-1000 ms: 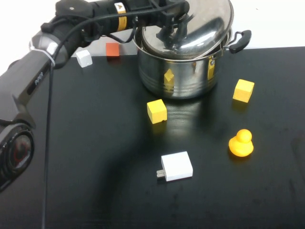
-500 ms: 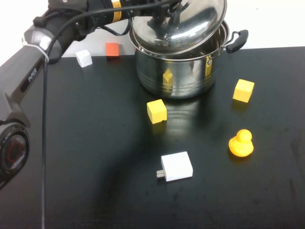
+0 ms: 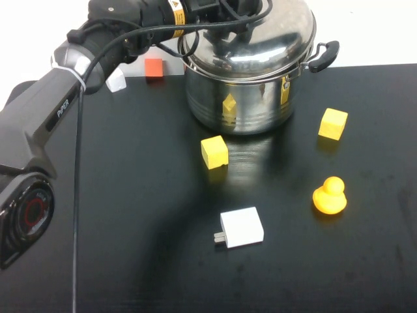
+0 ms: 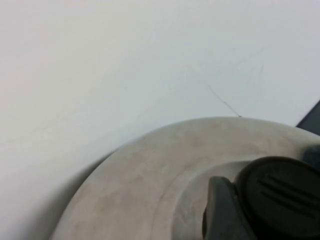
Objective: Cover the pot
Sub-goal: Place the pot lid on the pot
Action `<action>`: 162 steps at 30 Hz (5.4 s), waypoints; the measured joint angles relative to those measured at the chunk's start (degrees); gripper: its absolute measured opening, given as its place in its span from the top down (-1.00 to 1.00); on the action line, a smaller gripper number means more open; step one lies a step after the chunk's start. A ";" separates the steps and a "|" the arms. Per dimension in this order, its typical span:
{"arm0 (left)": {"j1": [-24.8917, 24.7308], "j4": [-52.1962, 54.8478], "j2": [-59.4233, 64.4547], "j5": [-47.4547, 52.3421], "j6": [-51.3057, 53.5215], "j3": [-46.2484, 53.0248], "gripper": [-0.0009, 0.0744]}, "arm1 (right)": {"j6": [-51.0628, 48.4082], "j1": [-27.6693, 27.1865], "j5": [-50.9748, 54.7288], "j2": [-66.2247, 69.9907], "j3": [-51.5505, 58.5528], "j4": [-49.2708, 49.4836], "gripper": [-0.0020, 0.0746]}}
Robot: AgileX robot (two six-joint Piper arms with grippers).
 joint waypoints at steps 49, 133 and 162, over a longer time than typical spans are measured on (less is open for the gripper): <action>0.52 -0.26 -3.98 5.80 0.18 6.51 0.09 | 0.00 0.00 0.00 0.00 0.00 0.00 0.95; -10.12 -2.53 -8.34 31.07 13.51 13.26 0.11 | 0.00 0.00 0.00 0.00 0.00 0.00 0.95; -9.79 -2.41 -5.48 36.43 12.28 13.15 0.11 | 1.06 0.00 0.00 0.00 0.00 0.00 0.95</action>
